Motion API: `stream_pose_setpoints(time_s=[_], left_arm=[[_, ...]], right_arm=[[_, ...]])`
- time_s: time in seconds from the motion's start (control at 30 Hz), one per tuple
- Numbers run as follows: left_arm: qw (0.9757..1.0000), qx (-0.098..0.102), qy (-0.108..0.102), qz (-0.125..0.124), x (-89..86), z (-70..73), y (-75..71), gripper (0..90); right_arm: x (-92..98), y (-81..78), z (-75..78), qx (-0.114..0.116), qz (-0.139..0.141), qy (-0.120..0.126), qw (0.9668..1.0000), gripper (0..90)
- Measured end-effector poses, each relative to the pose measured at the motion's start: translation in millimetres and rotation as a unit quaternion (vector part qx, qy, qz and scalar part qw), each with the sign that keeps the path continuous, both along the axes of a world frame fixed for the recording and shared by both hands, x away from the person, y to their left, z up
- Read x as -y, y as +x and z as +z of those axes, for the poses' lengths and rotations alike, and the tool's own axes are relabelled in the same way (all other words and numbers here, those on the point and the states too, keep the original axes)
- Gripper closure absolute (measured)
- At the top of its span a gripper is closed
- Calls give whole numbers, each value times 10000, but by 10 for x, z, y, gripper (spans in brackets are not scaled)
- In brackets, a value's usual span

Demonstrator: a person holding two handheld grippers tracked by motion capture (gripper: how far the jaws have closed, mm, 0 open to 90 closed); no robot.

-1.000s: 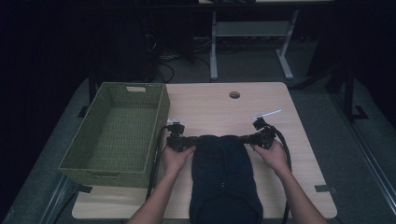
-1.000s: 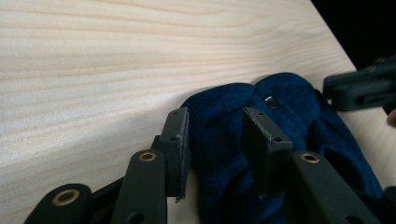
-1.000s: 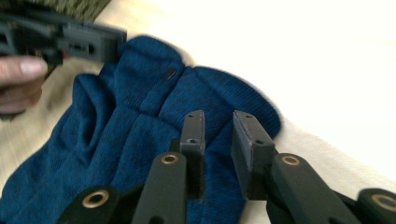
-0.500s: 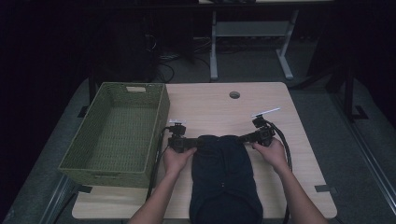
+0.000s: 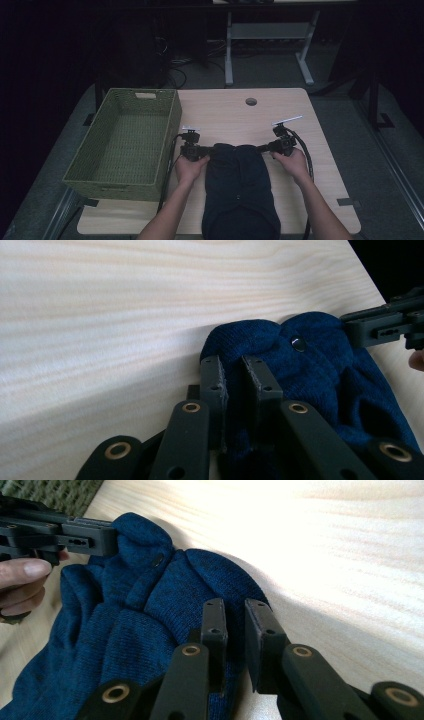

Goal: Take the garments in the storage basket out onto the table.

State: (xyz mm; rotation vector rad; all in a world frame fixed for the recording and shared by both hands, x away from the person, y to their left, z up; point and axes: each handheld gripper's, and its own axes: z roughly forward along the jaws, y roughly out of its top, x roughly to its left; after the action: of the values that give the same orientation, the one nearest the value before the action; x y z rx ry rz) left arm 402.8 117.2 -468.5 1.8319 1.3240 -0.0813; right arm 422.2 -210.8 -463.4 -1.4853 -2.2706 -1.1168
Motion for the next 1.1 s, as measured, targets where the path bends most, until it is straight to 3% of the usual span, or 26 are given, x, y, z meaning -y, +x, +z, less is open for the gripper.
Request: stream_pose_setpoints(time_s=[0.13,0.3,0.47,0.6,0.67,0.8,0.9,1.1], left_arm=[[9999,101,61,-70,32,30,0,800],[9999,-24,-67,79,-9,46,9,651],[9998,-196,26,34,1,14,16,591],[9997,-264,-1,3,27,-17,24,639],[9996,-286,-4,-23,44,-24,30,691],[9992,-374,-20,-127,37,-19,50,750],[9994,-300,39,-185,44,13,53,785],[9994,-276,-128,-131,23,42,71,797]], right_arm=[[15,2,-1,3,-29,-18,10000,770],[30,-9,-1,-146,-48,-48,9999,678],[8,-1,-22,-156,-15,-80,9998,650],[-14,16,-37,-193,-58,-47,9998,667],[-11,23,-50,-226,-68,2,9997,725],[-28,9,-7,-157,49,-146,9998,784],[-5,12,30,-130,25,-18,9999,789],[4,19,149,-93,88,62,9999,792]])
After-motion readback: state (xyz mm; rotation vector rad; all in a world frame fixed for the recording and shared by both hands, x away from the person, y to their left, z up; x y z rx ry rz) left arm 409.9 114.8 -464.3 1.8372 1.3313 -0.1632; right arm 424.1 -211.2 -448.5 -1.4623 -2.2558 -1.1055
